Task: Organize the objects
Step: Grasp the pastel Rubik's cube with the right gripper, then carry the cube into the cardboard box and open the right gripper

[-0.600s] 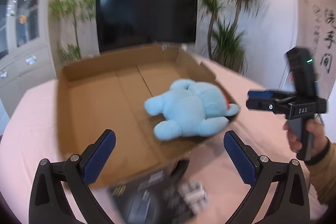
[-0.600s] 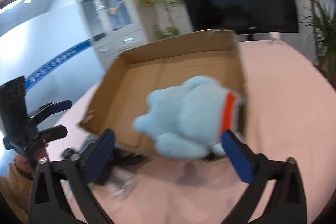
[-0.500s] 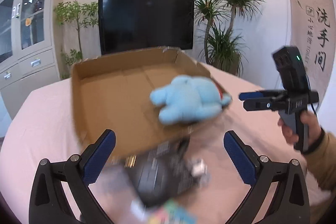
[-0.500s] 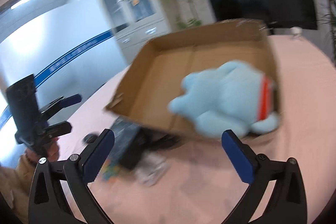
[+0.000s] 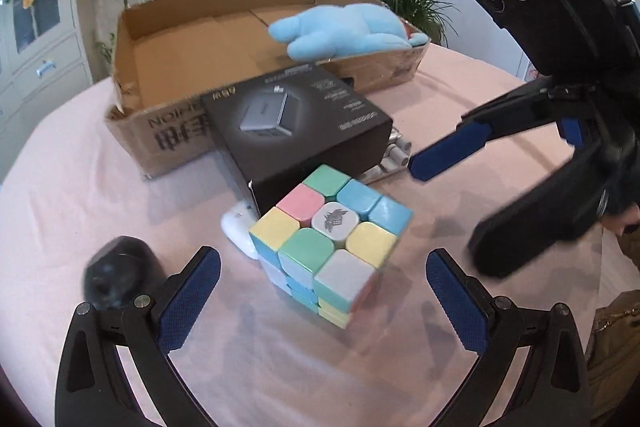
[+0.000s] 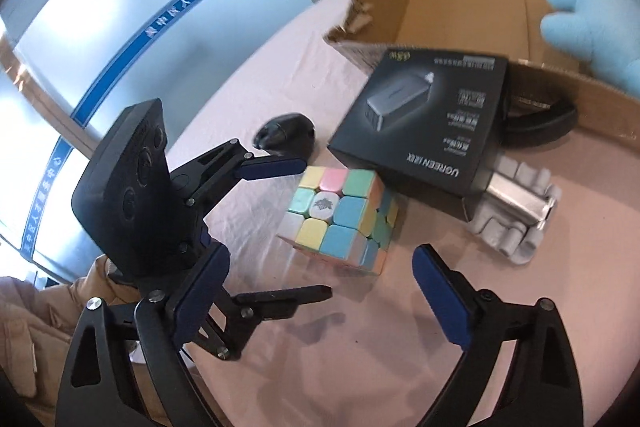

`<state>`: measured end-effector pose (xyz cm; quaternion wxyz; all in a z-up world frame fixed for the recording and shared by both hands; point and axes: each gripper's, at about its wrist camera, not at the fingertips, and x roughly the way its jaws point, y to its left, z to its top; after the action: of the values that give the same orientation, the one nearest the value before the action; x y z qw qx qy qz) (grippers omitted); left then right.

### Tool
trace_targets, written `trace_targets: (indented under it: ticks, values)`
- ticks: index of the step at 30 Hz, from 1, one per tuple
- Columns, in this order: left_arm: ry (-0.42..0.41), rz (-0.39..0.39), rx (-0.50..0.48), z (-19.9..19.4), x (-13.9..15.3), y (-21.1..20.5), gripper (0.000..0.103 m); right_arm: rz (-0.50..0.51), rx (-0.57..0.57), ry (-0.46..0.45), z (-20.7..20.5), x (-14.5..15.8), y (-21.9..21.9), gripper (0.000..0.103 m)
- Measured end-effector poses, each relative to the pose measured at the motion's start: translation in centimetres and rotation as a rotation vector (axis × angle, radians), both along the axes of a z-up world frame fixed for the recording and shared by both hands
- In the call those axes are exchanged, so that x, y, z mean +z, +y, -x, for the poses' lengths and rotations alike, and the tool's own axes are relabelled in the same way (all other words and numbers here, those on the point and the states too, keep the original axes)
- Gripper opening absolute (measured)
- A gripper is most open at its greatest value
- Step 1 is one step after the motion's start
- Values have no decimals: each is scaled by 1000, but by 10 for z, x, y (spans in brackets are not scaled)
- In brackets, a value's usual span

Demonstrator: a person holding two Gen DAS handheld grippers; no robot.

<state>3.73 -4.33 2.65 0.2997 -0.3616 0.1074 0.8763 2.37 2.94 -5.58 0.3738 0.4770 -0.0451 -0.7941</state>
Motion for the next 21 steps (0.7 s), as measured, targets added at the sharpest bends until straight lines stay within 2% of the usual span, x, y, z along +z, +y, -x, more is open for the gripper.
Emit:
trace_targets:
  ticks: [2,4,6,8,9,13,21]
  values:
    - [-46,-15,-2,8,-6,-1,102,-35,-19,-22,9,-9,-15,89]
    - [-95,-52,-7,14,-7,-3,98,-32,-26,-58,7,-4,-7,86]
    - [-125,-86,-14,18,-8,-5,95,-64,-34,-49,9,-4,-18,84]
    - [-169,-95,-34,22,-13,-2,80,-81,-31,-52,10,-4,-28,78]
    - [-195,-99,-46,25,-14,0,76,-93,-30,-55,11,-7,-33,71]
    - [-190,-96,-44,24,-13,3,74,-112,-49,-34,4,-6,-34,69]
    - [-144,-42,-46,16,-10,17,71,-132,-61,-5,-8,-9,-33,68]
